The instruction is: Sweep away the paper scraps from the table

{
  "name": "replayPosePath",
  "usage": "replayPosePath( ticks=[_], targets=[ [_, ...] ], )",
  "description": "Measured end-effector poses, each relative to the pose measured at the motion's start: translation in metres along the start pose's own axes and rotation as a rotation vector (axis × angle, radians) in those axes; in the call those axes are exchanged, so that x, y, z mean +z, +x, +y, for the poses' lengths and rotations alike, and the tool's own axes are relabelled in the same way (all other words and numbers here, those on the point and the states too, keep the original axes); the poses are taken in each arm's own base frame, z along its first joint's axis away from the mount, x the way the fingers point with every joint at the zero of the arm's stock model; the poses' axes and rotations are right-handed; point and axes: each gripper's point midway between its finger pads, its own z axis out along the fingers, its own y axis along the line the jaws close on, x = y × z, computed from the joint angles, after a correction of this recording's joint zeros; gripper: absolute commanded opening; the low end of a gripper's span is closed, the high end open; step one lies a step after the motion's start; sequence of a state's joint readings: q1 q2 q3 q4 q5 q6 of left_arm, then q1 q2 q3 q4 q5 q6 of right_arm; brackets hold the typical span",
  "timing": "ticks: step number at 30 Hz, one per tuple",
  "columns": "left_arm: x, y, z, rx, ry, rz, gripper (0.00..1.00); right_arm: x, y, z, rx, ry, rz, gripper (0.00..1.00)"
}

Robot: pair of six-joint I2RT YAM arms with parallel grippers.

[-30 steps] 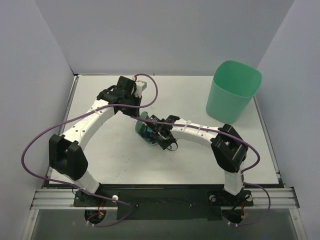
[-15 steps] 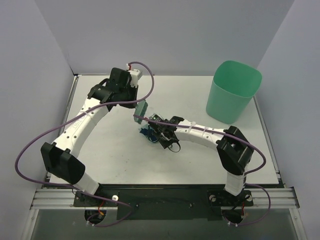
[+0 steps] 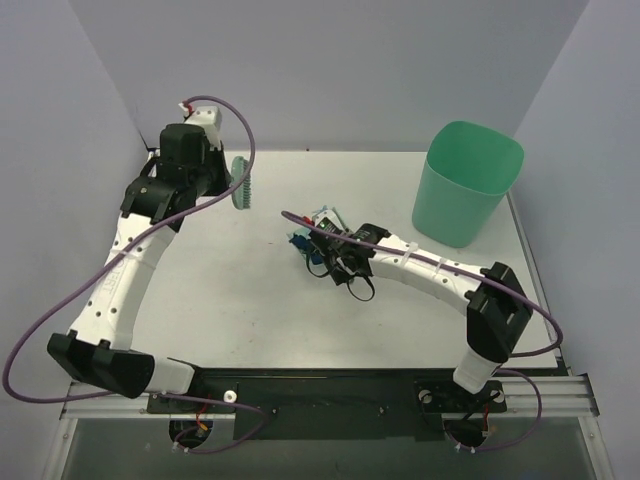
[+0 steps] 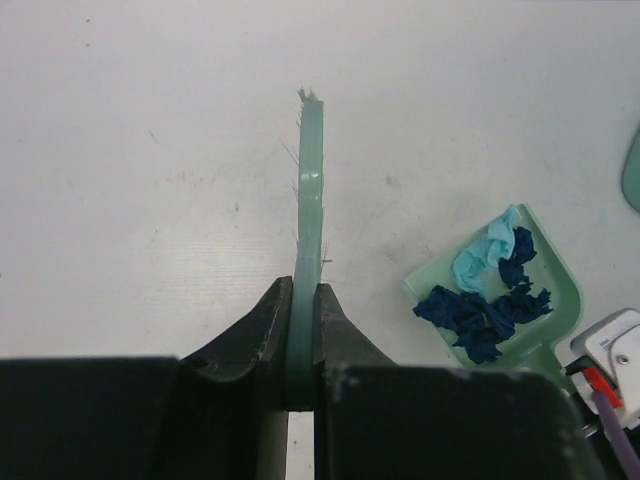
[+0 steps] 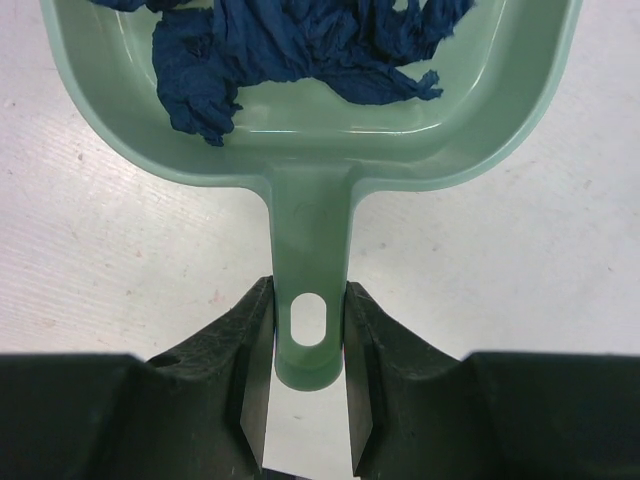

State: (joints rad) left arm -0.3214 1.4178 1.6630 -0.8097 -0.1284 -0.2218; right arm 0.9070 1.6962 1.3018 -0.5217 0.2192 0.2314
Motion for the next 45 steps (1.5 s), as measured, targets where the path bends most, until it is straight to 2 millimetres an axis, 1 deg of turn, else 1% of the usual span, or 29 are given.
replayPosePath(
  ticks=[2, 5, 7, 8, 13, 16, 20, 23, 26, 28, 29, 30, 35, 39, 42, 45],
  targets=[
    [-0.012, -0.008, 0.006, -0.027, -0.006, -0.047, 0.0, -0.011, -0.005, -0.009, 0.031, 0.023, -0.008, 0.0],
    [-0.021, -0.006, 0.007, -0.048, 0.001, -0.07, 0.0, -0.029, -0.018, -0.021, 0.091, 0.038, -0.035, 0.0],
    [-0.019, 0.0, 0.006, -0.055, 0.008, -0.064, 0.0, -0.042, -0.028, -0.03, 0.144, 0.041, -0.059, 0.0],
    [-0.016, 0.006, 0.006, -0.057, 0.011, -0.05, 0.0, -0.05, -0.033, -0.037, 0.176, 0.043, -0.074, 0.0],
    [-0.002, 0.035, 0.006, -0.066, 0.017, 0.026, 0.0, -0.084, -0.054, -0.077, 0.342, 0.066, -0.127, 0.0],
    [0.001, 0.045, 0.004, -0.068, 0.026, 0.052, 0.0, -0.102, -0.063, -0.1, 0.416, 0.082, -0.154, 0.0],
    [0.003, 0.049, 0.002, -0.072, 0.04, 0.055, 0.0, -0.121, -0.074, -0.129, 0.507, 0.089, -0.185, 0.0],
    [0.006, 0.053, 0.0, -0.079, 0.054, 0.06, 0.0, -0.13, -0.081, -0.145, 0.582, 0.06, -0.203, 0.0],
    [0.009, 0.059, -0.002, -0.085, 0.064, 0.069, 0.0, -0.137, -0.083, -0.168, 0.675, 0.041, -0.215, 0.0],
    [0.01, 0.062, -0.003, -0.085, 0.068, 0.076, 0.0, -0.141, -0.085, -0.181, 0.737, 0.017, -0.225, 0.0],
    [0.011, 0.063, -0.004, -0.085, 0.071, 0.079, 0.0, -0.144, -0.087, -0.184, 0.767, -0.004, -0.233, 0.0],
    [0.011, 0.064, -0.004, -0.085, 0.072, 0.079, 0.0, -0.145, -0.086, -0.193, 0.799, -0.004, -0.238, 0.0],
    [0.013, 0.065, -0.007, -0.086, 0.082, 0.079, 0.0, -0.158, -0.087, -0.209, 0.944, -0.09, -0.268, 0.0],
    [0.015, 0.067, -0.008, -0.087, 0.087, 0.08, 0.0, -0.168, -0.096, -0.22, 1.071, -0.192, -0.32, 0.0],
    [0.016, 0.068, -0.008, -0.089, 0.088, 0.08, 0.0, -0.17, -0.103, -0.229, 1.169, -0.257, -0.354, 0.0],
    [0.018, 0.069, -0.008, -0.089, 0.089, 0.078, 0.0, -0.166, -0.109, -0.237, 1.288, -0.333, -0.382, 0.0]
  ],
)
